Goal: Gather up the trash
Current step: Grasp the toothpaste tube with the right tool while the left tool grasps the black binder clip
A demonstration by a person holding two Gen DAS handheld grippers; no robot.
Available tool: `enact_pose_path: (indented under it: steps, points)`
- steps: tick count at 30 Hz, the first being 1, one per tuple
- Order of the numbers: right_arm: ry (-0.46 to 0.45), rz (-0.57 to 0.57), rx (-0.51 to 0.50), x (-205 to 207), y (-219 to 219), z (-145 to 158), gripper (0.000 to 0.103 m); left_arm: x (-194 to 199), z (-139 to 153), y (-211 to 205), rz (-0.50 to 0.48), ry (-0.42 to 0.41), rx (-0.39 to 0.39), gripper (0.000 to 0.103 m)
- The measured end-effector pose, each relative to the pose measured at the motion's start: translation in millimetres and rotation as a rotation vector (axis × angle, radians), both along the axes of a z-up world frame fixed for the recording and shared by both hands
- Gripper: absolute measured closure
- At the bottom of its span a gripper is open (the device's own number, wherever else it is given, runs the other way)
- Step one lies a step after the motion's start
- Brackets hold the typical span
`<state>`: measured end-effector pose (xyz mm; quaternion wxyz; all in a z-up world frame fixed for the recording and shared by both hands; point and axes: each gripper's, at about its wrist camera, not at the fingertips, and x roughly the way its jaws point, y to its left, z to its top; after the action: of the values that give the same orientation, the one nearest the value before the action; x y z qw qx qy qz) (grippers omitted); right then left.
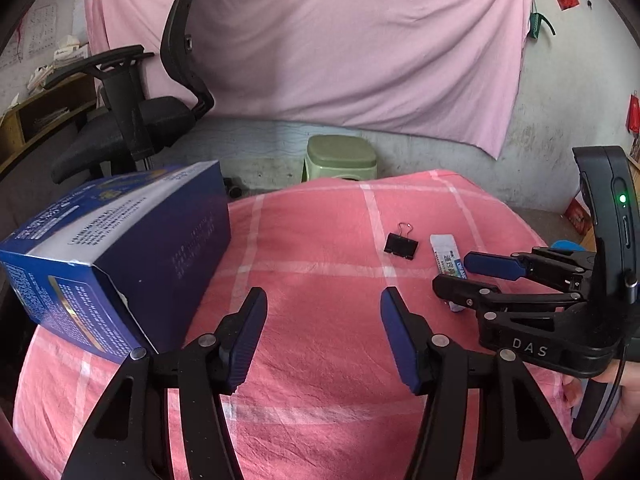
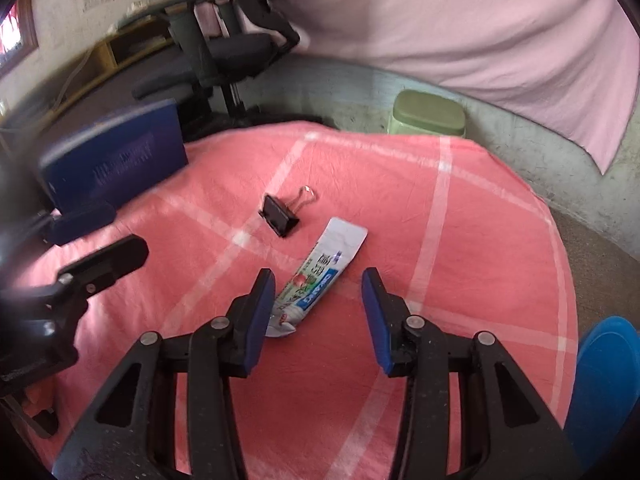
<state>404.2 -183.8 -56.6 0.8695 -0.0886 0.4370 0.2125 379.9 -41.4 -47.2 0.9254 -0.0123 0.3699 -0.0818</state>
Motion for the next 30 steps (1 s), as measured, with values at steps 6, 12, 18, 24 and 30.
enact_pose_path:
  steps: [6,12,18,24,30]
  points:
    - [0.014,-0.055,0.021,-1.4,-22.3,1.4,0.067,13.9,-5.4,-4.3,-0.045,0.064,-0.009,0.052]
    - [0.004,-0.099,0.048,-3.6,-46.0,6.8,0.068,37.5,-10.2,-22.6,-0.111,0.105,0.01,0.052]
    - [0.011,-0.137,0.099,-2.8,-63.2,8.4,0.068,61.0,-17.5,-42.5,-0.171,0.121,0.064,0.052]
    - [0.016,-0.14,0.125,-2.2,-63.5,7.2,0.068,76.8,-26.9,-54.4,-0.189,0.142,0.104,0.052]
    - [0.016,-0.147,0.134,-3.4,-66.9,6.8,0.068,83.7,-29.7,-59.8,-0.191,0.148,0.12,0.052]
